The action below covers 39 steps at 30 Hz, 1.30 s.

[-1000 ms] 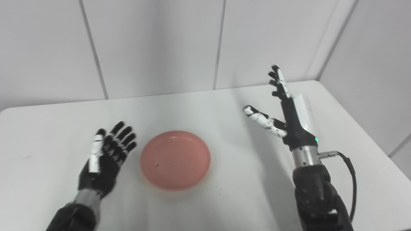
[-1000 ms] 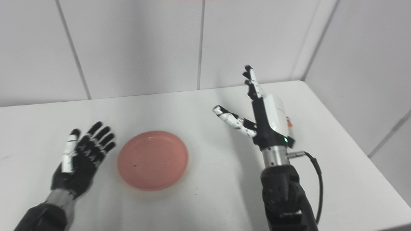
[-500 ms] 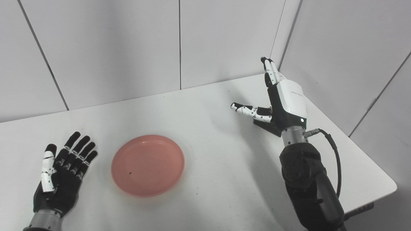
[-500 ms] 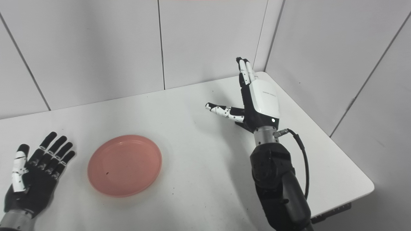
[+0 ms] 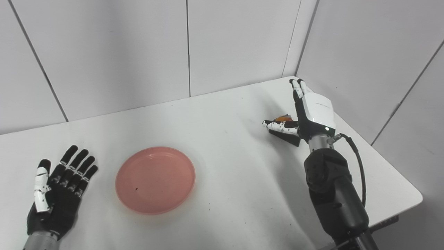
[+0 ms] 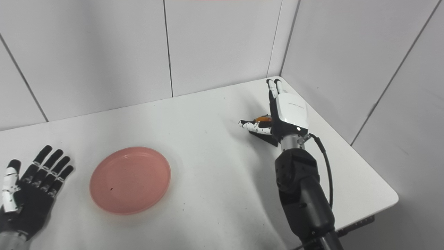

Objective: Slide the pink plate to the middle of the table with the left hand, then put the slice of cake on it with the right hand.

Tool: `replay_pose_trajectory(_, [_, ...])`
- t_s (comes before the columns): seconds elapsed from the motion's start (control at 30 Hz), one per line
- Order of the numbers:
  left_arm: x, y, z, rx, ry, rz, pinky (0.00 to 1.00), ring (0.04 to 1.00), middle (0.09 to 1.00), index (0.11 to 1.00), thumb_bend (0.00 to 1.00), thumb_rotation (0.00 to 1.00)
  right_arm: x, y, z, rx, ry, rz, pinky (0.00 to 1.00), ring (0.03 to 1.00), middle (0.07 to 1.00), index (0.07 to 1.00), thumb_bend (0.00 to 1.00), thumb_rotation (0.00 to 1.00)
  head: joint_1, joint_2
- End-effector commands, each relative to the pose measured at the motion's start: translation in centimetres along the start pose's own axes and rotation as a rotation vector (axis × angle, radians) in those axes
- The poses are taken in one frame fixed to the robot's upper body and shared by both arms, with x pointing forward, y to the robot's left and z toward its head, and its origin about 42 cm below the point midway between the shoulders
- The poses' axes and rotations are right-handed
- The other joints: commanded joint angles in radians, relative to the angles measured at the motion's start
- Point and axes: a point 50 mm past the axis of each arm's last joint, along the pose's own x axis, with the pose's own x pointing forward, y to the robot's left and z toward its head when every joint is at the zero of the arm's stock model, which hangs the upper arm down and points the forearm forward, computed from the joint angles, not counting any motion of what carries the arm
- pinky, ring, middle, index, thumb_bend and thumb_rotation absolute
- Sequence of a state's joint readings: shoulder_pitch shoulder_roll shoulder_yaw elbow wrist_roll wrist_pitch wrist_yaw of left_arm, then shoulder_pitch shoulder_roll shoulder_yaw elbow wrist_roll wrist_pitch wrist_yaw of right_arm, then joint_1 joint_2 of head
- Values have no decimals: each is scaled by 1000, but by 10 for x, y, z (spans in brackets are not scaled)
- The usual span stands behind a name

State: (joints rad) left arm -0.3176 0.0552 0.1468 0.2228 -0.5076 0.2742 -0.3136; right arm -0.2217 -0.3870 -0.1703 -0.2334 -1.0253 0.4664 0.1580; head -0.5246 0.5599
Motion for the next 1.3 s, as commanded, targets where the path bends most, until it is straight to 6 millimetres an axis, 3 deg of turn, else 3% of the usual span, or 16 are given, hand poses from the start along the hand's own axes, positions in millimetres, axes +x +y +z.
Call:
replay_pose_trajectory(0.0, [-5,8,-5,-6,59,50,920,891,880,870,444,1000,16,-14,0,-30,4,-59,688,887,979,924,929,539,-2,3])
replay_pose_trajectory(0.7, [-6,13,-2,-8,65,67,923,892,879,870,451,1000,61,26,-20,-66,93,40,649,877,977,910,920,515,-9,13])
replay_pose_trajectory(1.27, [-7,15,0,-10,59,64,917,886,877,870,455,1000,80,32,-18,22,100,57,628,862,950,896,904,468,-2,19])
